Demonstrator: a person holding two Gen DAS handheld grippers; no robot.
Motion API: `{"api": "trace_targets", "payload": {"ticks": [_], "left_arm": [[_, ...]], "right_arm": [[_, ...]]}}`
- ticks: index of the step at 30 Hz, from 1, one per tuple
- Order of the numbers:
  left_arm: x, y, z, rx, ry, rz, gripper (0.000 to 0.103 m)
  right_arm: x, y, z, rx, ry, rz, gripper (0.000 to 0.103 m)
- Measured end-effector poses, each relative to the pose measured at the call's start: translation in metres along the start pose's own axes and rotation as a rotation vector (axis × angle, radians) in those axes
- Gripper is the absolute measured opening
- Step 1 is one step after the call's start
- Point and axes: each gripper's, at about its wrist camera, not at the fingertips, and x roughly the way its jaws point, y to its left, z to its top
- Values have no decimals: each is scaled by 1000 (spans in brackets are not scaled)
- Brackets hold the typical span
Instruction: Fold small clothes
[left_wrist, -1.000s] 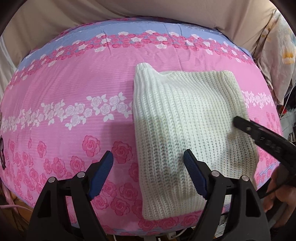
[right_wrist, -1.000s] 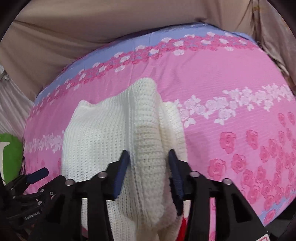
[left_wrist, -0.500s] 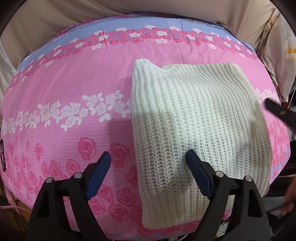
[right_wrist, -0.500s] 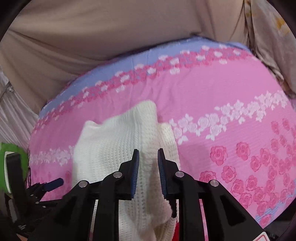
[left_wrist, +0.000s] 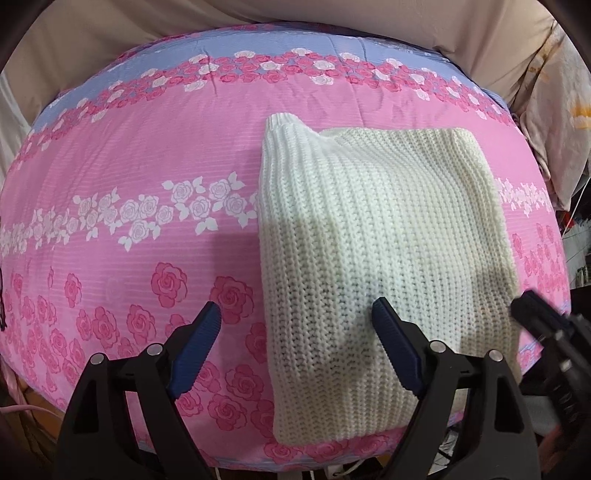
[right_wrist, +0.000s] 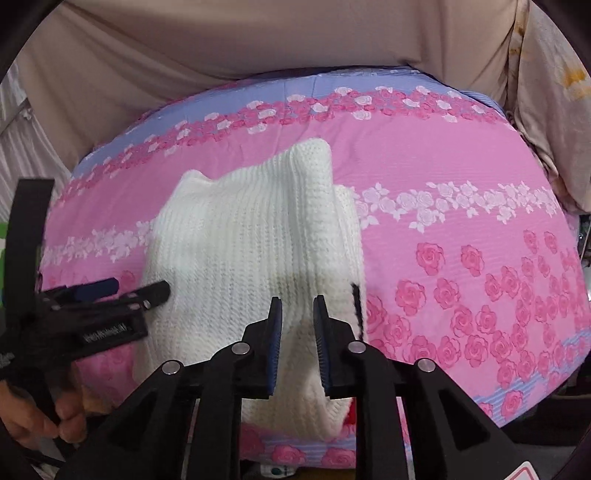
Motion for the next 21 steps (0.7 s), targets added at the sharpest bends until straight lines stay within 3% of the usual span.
{"api": "trace_targets", "payload": {"ticks": [2, 6, 8, 9, 11, 13, 15, 17, 19, 21], "left_arm": [[-5, -1, -3, -3, -1, -12, 81], [-9, -2, -11, 0, 1, -21, 81], [-9, -1, -14, -10, 10, -27, 81], [-10, -1, -16, -12, 10, -27, 81], [-10, 0, -17, -4, 5, -20, 81], [-6, 2, -19, -5, 16, -16, 81], [-7, 5, -18, -25, 21, -38, 81], [-14, 11, -14, -64, -6, -97, 84], [-14, 19, -10, -127, -21, -185, 92], [1, 28, -5, -195, 6, -219, 93]], "right_arm": [[10, -7, -15, 36, 45, 0, 21], [10, -4, -23, 39, 47, -16, 25], [11, -2, -20, 25, 33, -13, 6], [6, -3, -17, 34, 19, 1, 3], [-2, -8, -12, 48, -8, -2, 3], [7, -15, -14, 43, 22, -16, 3], [17, -23, -19, 60, 71, 29, 3], [2, -28, -17, 120, 31, 65, 14], [-3, -30, -14, 161, 24, 76, 61], [7, -31, -13, 173, 38, 74, 68]]}}
